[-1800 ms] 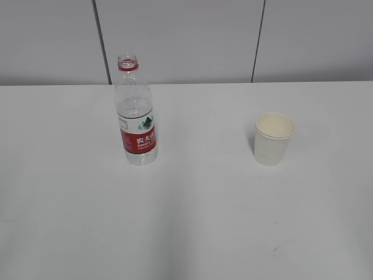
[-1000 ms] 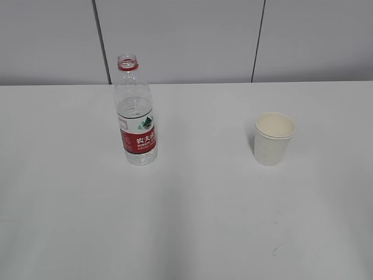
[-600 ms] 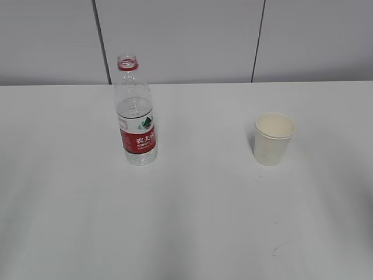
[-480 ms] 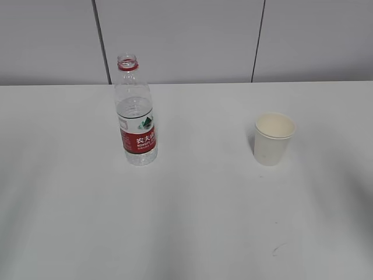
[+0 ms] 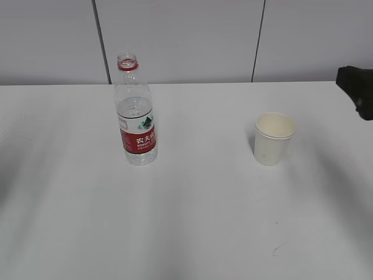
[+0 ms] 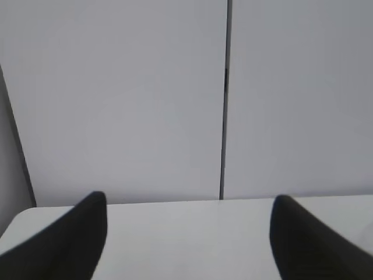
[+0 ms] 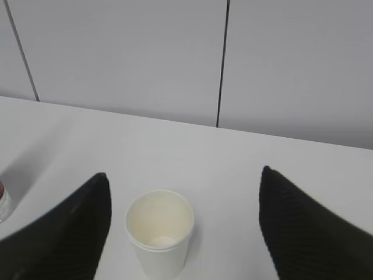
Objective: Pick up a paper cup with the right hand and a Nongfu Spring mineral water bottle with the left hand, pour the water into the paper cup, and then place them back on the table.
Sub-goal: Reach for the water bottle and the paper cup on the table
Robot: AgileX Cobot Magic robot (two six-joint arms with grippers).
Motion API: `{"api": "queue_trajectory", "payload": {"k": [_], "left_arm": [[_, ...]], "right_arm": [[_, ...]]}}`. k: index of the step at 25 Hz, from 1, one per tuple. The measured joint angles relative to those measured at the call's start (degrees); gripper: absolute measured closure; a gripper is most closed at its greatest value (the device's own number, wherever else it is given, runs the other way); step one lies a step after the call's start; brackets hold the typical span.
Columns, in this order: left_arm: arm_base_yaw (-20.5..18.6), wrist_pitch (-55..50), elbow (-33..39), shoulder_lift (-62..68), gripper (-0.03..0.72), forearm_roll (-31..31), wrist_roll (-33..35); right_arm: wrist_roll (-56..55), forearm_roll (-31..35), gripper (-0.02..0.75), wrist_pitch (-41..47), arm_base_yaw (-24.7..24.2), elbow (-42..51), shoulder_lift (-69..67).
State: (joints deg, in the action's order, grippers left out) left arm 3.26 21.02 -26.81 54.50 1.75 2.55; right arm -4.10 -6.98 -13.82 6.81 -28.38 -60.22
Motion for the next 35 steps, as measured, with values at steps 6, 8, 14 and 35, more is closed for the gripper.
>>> {"api": "queue_trajectory", "payload": {"k": [6, 8, 14, 35], "left_arm": [[0.0, 20.7, 2.4, 17.2, 0.2, -8.9, -4.2], [0.0, 25.1, 2.4, 21.0, 0.202, -12.6, -4.4], [0.0, 30.4, 2.4, 26.9, 0.205, -15.1, -4.5], [0.0, 30.9, 2.4, 28.1, 0.207, -15.4, -4.6]], "right_arm": [[0.0, -0.1, 0.148, -20.0, 0.0, 6.8, -8.5], [0.0, -0.1, 0.148, -24.8, 0.0, 8.9, -12.2], [-0.2, -0.1, 0.148, -35.0, 0.0, 11.3, -22.6], [-0.7, 1.2, 0.147, -51.2, 0.0, 10.4, -45.0]]}}
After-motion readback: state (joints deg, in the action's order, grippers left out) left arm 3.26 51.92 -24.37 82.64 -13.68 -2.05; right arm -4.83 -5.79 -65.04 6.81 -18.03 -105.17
